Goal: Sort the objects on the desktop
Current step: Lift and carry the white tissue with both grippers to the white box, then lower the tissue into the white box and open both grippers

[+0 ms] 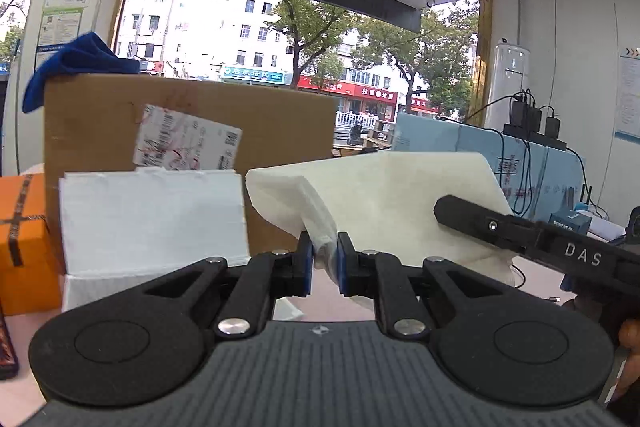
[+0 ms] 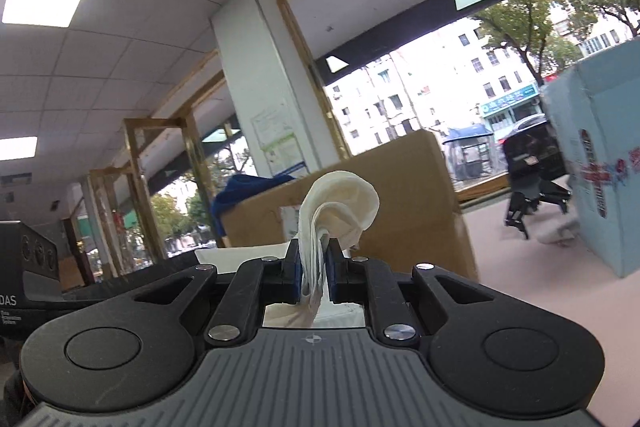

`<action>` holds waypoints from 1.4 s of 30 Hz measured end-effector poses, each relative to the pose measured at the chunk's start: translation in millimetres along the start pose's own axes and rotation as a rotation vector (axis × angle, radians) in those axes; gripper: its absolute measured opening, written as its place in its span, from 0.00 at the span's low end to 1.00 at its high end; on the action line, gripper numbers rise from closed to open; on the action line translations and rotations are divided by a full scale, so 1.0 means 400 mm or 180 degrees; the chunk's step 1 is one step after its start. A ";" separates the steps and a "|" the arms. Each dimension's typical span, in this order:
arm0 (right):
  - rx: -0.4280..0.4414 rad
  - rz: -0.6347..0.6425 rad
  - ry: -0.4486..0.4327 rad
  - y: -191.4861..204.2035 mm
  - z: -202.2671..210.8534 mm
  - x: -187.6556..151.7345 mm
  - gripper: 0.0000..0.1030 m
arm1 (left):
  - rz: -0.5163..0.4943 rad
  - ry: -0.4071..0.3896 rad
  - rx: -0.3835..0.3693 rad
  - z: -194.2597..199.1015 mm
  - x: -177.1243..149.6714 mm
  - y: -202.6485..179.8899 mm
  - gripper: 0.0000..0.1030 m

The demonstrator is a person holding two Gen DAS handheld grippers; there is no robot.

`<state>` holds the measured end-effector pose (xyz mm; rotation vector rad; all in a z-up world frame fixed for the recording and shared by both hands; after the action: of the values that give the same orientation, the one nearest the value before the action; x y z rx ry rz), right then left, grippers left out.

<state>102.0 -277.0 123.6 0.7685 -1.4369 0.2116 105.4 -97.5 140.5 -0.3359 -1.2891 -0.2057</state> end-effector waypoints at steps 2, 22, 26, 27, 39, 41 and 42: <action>0.0122 -0.0061 0.0003 0.056 -0.060 0.032 0.09 | 0.0079 0.0093 0.0047 0.024 0.039 0.052 0.11; -0.0306 -0.0813 0.1427 0.070 -0.404 -0.109 0.07 | 0.0699 0.1373 0.0088 -0.096 -0.059 0.330 0.20; -0.0414 -0.0866 0.1632 0.041 -0.406 -0.158 0.07 | 0.0649 0.1603 0.0064 -0.135 -0.109 0.316 0.22; -0.0445 -0.0872 0.1672 0.032 -0.406 -0.171 0.07 | 0.0641 0.1635 0.0070 -0.142 -0.117 0.314 0.22; -0.0706 -0.0470 0.1809 -0.002 -0.420 -0.252 0.07 | 0.0663 0.1773 0.0289 -0.184 -0.150 0.347 0.47; -0.0718 -0.0364 0.1819 -0.002 -0.444 -0.258 0.07 | 0.0663 0.1781 0.0324 -0.186 -0.148 0.357 0.55; -0.0717 -0.0293 0.1831 0.001 -0.444 -0.261 0.07 | 0.0652 0.1775 0.0345 -0.185 -0.143 0.361 0.61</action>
<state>228.4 -139.9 35.9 0.5282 -0.8601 0.1773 205.1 8.8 48.9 -0.2886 -0.7065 -0.0470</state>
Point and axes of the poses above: each gripper's, at about its wrist camera, not at the fingertips, and z roughly against the way its jaws point, y to its left, x to its top, the point moved 7 cm from there along -z, roughly the way its jaws point, and after that the axes turned 1 degree about y, right-handed, at the moved point
